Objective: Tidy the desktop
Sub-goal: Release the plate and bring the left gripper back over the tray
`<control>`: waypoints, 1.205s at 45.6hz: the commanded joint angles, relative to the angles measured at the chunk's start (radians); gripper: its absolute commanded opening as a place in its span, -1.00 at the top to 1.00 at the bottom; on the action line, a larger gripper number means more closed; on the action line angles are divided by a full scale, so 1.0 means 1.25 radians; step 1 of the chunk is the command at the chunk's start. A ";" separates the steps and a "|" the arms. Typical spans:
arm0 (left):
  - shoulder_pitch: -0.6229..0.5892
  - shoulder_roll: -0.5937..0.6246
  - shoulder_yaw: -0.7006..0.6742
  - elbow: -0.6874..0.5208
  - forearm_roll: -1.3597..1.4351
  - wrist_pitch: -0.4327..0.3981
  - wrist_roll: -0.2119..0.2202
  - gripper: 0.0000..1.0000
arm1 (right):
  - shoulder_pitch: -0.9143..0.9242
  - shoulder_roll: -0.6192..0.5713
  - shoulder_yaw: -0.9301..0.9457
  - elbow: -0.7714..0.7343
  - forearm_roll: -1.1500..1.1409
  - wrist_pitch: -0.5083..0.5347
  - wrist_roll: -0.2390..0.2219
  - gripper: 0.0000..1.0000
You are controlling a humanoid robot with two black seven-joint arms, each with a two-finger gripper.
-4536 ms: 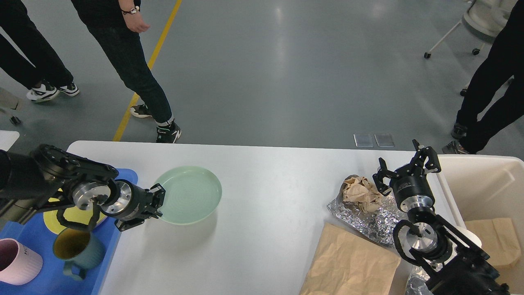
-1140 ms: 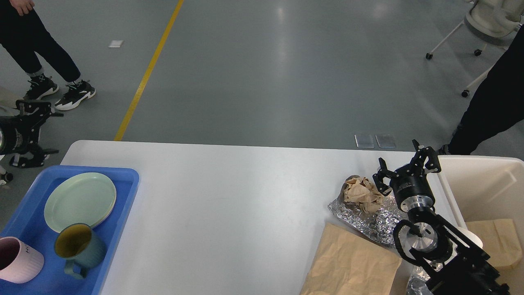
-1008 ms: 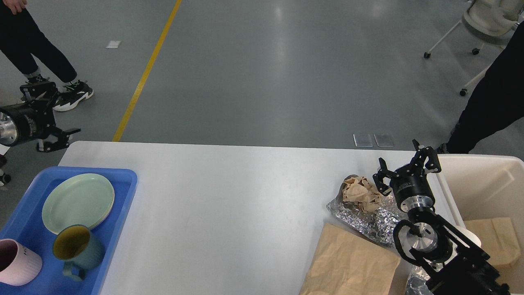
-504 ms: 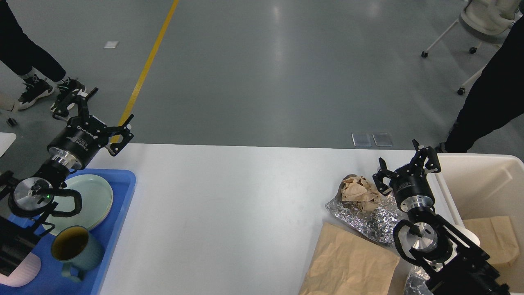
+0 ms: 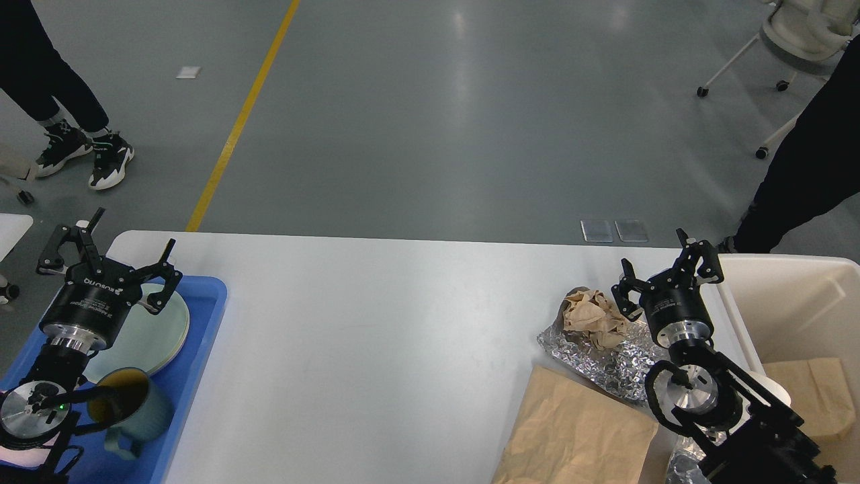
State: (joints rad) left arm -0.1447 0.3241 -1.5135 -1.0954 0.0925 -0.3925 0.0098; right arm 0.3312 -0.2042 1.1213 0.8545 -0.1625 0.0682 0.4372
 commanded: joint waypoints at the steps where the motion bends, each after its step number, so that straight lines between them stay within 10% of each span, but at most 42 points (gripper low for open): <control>1: 0.002 -0.005 0.001 0.001 0.003 -0.010 -0.002 -0.93 | -0.001 0.000 0.000 0.000 0.000 0.001 0.000 -1.00; 55: -0.042 -0.160 0.045 0.120 -0.045 -0.016 -0.019 -0.93 | 0.000 0.000 0.000 -0.001 0.000 0.001 0.000 -1.00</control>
State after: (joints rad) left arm -0.1937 0.1575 -1.5045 -0.9950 0.0370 -0.4076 -0.0049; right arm 0.3311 -0.2041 1.1214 0.8530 -0.1625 0.0686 0.4372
